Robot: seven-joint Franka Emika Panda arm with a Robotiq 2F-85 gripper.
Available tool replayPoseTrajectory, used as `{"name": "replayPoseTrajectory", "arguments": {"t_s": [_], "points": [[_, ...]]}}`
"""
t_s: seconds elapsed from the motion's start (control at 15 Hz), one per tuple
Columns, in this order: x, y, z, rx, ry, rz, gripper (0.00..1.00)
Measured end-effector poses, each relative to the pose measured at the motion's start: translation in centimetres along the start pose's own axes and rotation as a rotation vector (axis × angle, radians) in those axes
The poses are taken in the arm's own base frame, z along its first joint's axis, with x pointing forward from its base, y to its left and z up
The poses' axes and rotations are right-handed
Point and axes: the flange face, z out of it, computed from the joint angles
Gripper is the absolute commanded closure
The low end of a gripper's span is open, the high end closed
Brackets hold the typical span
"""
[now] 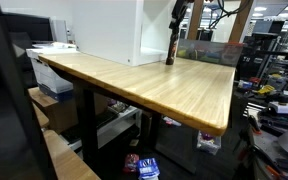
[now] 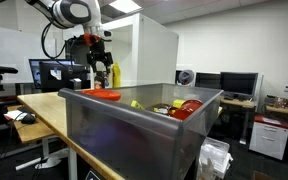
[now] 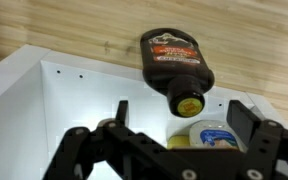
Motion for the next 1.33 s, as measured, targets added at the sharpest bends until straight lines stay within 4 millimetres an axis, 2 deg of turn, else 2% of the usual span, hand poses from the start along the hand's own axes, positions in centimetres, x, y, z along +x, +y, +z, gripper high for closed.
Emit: {"name": "replayPoseTrajectory", "arguments": {"t_s": [0.07, 0.27, 0.47, 0.67, 0.73, 0.8, 0.87, 1.0, 1.33], "points": [[0.1, 0.1, 0.2, -0.001, 0.001, 0.001, 0.30], [0.2, 0.1, 0.4, -0.002, 0.001, 0.002, 0.49], [0.3, 0.0, 0.3, -0.002, 0.003, -0.001, 0.74], [0.4, -0.4, 0.2, -0.002, 0.004, -0.008, 0.90], [0.5, -0.5, 0.2, -0.003, 0.004, -0.012, 0.88], [0.5, -0.6, 0.2, -0.005, 0.004, -0.016, 0.49], [0.5, -0.7, 0.1, -0.008, 0.005, -0.020, 0.53], [0.6, -0.9, 0.1, -0.014, 0.003, -0.029, 0.51], [0.6, -1.3, 0.1, -0.031, -0.001, -0.051, 0.26]]}}
